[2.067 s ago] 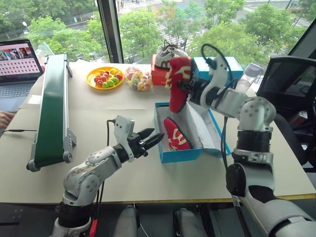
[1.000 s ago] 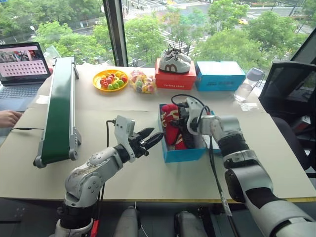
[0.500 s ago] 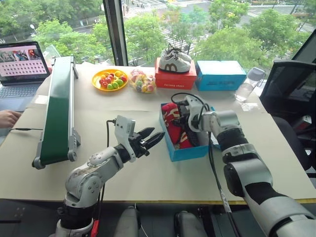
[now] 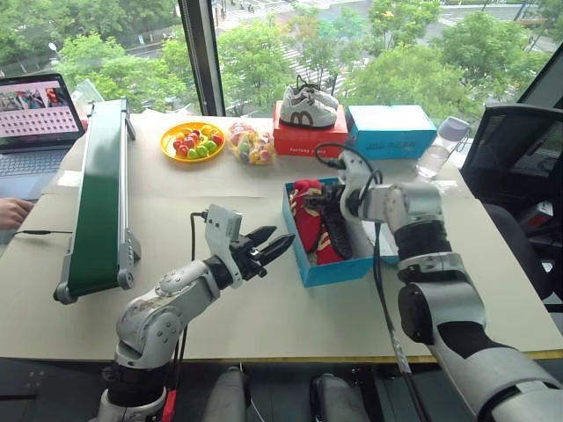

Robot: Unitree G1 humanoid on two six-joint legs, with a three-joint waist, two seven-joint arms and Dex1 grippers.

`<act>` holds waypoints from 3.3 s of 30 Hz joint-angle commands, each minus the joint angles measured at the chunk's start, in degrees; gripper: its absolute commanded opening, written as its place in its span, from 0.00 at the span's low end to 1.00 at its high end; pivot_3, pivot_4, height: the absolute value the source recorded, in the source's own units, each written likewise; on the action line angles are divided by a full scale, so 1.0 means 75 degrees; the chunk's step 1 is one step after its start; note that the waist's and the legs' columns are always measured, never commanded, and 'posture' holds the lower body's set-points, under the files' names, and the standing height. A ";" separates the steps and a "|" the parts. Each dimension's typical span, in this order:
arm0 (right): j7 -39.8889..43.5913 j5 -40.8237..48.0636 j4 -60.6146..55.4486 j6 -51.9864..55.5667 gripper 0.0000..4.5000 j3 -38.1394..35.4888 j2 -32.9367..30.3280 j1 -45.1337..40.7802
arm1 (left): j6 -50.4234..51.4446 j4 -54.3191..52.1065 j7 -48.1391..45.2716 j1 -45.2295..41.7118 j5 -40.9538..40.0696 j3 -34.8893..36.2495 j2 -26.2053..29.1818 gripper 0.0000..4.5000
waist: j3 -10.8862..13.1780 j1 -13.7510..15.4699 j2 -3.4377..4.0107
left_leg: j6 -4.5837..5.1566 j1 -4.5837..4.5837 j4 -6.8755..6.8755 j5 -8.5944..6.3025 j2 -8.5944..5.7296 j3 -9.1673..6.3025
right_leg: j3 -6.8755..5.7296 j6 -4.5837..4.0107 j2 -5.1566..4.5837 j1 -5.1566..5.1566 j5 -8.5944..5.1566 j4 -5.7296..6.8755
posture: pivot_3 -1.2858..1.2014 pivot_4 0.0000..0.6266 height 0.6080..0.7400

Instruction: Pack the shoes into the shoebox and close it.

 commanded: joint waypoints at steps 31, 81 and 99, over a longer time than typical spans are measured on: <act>0.0414 -0.1523 0.5989 -0.4898 0.00 0.0570 0.1256 -0.0081 | 0.0117 -0.0432 0.0148 -0.0092 -0.0302 0.0157 -0.0049 0.60 | -0.0034 0.0003 0.0008 | -0.0002 0.0042 0.0011 -0.0001 -0.0001 0.0000 | 0.0004 0.0000 -0.0001 0.0043 0.0000 -0.0004 | 0.52 0.24 0.99; 0.2155 0.3328 -0.5793 0.4228 0.00 -0.3414 -0.1973 0.4008 | -0.1750 0.0067 -0.2291 0.0499 0.1203 0.0136 0.2079 0.60 | -0.0037 0.0083 0.0061 | -0.0029 0.0008 -0.0003 -0.0024 -0.0002 0.0042 | 0.0042 -0.0060 -0.0016 -0.0021 -0.0047 -0.0007 | 0.52 0.24 0.99; -0.2206 0.1045 -0.3748 0.2273 0.00 -0.3673 -0.0134 0.4707 | -0.1633 0.0360 -0.2358 0.0199 0.1286 0.0048 0.1864 0.60 | -0.0034 0.0000 0.0045 | 0.0008 0.0001 0.0011 -0.0019 -0.0007 0.0085 | 0.0127 0.0032 0.0005 -0.0065 -0.0048 -0.0006 | 0.52 0.24 0.99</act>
